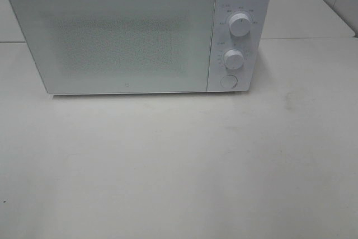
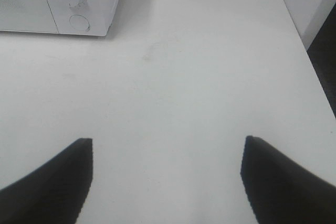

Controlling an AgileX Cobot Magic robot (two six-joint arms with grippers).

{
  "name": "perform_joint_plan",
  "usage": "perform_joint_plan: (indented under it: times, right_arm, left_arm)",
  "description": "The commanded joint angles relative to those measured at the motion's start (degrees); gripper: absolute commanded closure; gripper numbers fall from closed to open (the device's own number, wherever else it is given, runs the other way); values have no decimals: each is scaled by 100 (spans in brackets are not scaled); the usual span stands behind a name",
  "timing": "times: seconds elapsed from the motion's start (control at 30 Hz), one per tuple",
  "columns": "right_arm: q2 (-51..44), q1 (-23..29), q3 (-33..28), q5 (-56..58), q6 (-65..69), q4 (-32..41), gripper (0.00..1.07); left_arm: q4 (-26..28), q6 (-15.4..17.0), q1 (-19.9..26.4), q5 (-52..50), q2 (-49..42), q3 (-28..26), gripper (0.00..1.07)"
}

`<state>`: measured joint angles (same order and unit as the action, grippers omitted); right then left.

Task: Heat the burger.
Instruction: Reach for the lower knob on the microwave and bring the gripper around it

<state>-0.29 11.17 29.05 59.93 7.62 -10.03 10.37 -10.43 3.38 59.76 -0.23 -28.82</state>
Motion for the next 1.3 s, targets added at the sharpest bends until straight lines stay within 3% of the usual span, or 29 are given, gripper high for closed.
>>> perform_joint_plan:
  times: [0.03, 0.87, 1.3]
  right_arm:
    - [-149, -40, 0, -46, 0, -6, 32]
    - [-143, -40, 29, -80, 17, -6, 32]
    - [1054, -40, 172, -1329, 34, 11, 32]
  left_arm:
    - [46, 34, -6, -6, -143, 11, 6]
    - [46, 34, -6, -6, -143, 11, 6]
    - [46, 34, -6, -6, -143, 11, 6]
